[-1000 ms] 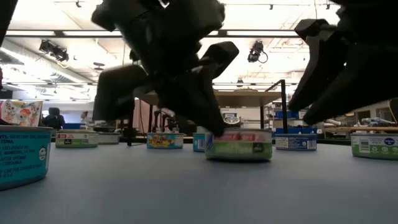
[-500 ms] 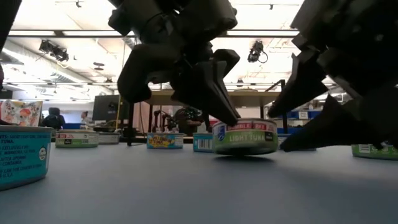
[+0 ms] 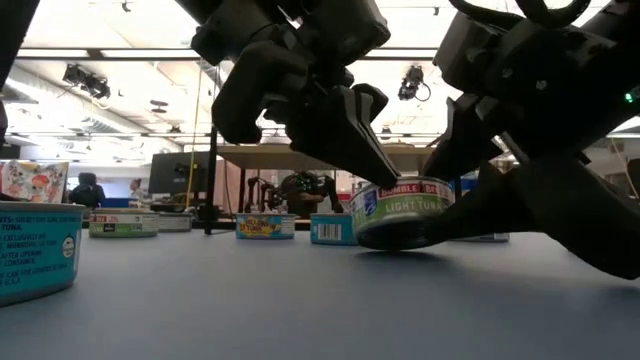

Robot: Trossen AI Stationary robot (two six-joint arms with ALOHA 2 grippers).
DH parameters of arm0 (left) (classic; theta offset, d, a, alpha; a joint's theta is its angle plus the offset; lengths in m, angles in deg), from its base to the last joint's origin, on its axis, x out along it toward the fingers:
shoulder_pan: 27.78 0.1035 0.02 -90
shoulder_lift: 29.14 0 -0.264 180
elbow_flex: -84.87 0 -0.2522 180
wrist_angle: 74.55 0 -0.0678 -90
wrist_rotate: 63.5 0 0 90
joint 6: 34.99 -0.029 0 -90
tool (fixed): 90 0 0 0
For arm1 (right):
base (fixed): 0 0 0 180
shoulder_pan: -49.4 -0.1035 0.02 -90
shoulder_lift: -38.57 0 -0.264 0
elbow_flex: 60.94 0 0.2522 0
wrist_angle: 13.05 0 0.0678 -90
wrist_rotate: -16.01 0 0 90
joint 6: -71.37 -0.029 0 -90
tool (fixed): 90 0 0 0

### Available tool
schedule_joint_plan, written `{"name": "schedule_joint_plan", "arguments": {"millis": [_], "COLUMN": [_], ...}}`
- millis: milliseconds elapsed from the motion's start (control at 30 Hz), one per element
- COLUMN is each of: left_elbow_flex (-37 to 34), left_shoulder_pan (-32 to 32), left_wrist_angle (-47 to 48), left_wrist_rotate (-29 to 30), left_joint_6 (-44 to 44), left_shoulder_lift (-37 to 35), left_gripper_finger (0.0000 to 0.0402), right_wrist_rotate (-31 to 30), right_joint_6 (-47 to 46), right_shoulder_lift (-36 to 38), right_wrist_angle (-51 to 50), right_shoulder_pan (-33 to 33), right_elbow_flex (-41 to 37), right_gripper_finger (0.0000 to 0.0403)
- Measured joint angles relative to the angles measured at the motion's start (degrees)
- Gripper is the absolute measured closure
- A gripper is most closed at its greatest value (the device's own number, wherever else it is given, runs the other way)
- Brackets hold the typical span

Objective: Stack canned seafood by type on shelf
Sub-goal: Stack the green tuna can on top of the green tuna can on the shelf

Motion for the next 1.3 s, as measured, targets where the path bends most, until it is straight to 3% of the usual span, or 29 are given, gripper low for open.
{"name": "schedule_joint_plan", "arguments": {"millis": [433,567,933,1300], "left_elbow_flex": [0.1,0.1,-3.7,-21.5], "left_shoulder_pan": [1.4,1.3,1.0,1.5], "left_wrist_angle": [-2.6,-2.8,-6.1,-30.6], "left_wrist_rotate": [-6.1,-6.3,-7.7,-3.5], "left_joint_6": [5.9,5.9,6.0,14.3], "left_shoulder_lift": [-0.3,-0.7,-6.4,-18.3], "left_gripper_finger": [0.0399,0.0374,0.0239,0.0218], "right_wrist_rotate": [-0.3,-0.2,-0.2,0.7], "right_joint_6": [1.8,1.3,0.9,1.3], "right_shoulder_lift": [0.0,0.0,0.1,2.4], "right_wrist_angle": [0.5,0.8,-1.4,-4.9], "right_shoulder_pan": [-0.4,-0.4,-0.6,-0.7], "right_elbow_flex": [0.0,0.0,0.0,0.2], "right_gripper_finger": [0.0259,0.026,0.026,0.026]}}
